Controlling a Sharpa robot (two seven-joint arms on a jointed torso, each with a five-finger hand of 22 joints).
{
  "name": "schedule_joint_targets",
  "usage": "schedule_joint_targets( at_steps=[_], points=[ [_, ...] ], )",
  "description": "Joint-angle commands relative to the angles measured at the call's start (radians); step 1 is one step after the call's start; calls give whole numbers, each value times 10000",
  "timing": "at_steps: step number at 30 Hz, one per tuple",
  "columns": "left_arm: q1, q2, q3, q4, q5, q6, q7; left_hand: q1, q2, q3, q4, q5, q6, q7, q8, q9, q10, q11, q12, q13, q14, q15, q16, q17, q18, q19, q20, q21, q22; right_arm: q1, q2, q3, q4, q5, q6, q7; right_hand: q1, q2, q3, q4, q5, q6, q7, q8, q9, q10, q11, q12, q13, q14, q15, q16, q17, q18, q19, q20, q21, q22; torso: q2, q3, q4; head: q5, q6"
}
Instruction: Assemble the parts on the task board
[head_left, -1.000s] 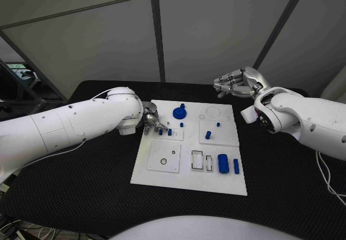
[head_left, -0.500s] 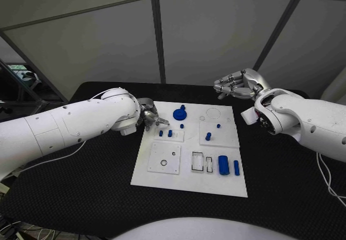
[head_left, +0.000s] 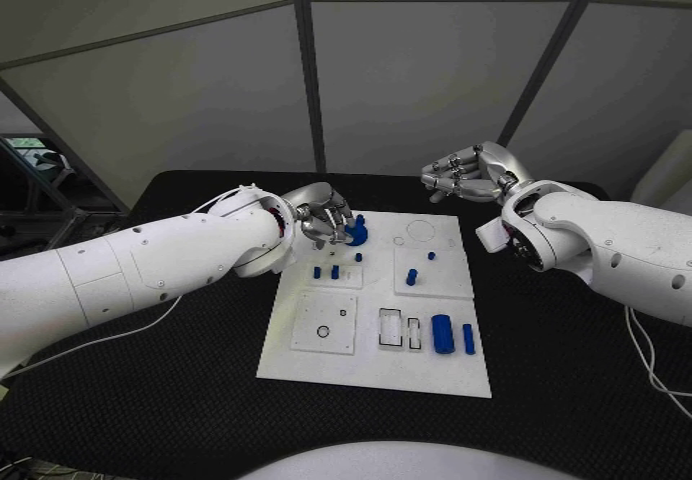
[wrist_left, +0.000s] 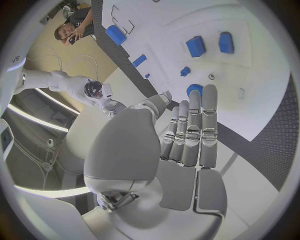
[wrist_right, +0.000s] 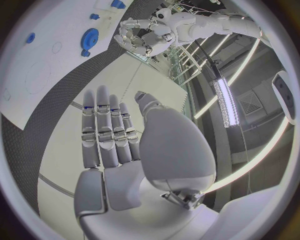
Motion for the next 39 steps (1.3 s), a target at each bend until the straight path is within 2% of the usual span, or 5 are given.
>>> schedule_joint_targets(
  at_steps=[1, 6, 14, 18, 39],
  points=[
    [-17, 217, -126, -163, -1728, -531, 1307, 4, -178, 129, -24, -104, 263, -67, -267, -399, 54, -7, -465, -504, 395, -84, 253, -132, 22, 393, -57, 398, 261, 17, 24, 5, 19, -15, 51, 57, -17, 89, -46, -20, 51, -59, -19, -17, 1, -50, 18, -32, -14, 17, 42, -64, -15, 37, 70, 5, -59, -14, 14, 0, -18, -36, 60],
    [-70, 581, -286, -509, -2686, -243, 1305, -183, -343, 97, -43, -120, 842, -259, -723, -1094, 441, -155, -1192, -1380, 1376, -298, 868, -405, -569, 2312, -252, 3797, 2922, 16, 35, 5, 36, -15, 58, 53, -11, 93, -45, -24, 51, -58, -20, -16, 2, -51, 17, -31, -14, 18, 41, -65, -15, 38, 71, 5, -62, -16, 19, -6, -14, -72, 53],
    [-120, 1028, -359, -1005, -3457, 323, 1101, -253, -351, 10, -129, -117, 1455, -430, -1089, -1589, 882, -296, -1912, -2139, 2282, -522, 1689, -447, -742, 2923, -492, 4801, 3748, 16, 28, 5, 66, -16, 42, 30, -11, 93, -45, -24, 51, -58, -20, -16, 2, -51, 17, -31, -14, 18, 41, -65, -15, 38, 71, 5, -62, -16, 4, 2, -1, -105, 7],
    [-134, 1221, -367, -1225, -3670, 567, 994, -348, -286, -76, -141, -120, 1662, -475, -1336, -1833, 1117, -369, -2274, -2488, 2958, -590, 10094, 4718, -790, 3006, -640, 4916, 3885, 16, 39, 5, 72, -24, 29, 20, -11, 93, -45, -24, 51, -58, -20, -16, 2, -51, 17, -31, -14, 18, 41, -65, -15, 38, 71, 5, -62, -16, 13, -1, 1, -115, 0],
    [-173, 1561, -369, -1817, -3940, 1321, 650, -261, -136, -19, -265, -103, 1953, -466, -1512, -2034, 1391, -327, -2528, -2777, 2779, -567, 11020, 5054, -829, 3130, -558, 5130, 4114, 16, 67, 5, 82, -47, 32, 10, 10, 105, -40, -37, 54, -59, -20, -14, 3, -53, 16, -30, -15, 22, 39, -72, -15, 40, 77, 5, -72, -23, 1, 1, -1, -110, -77]
  ],
)
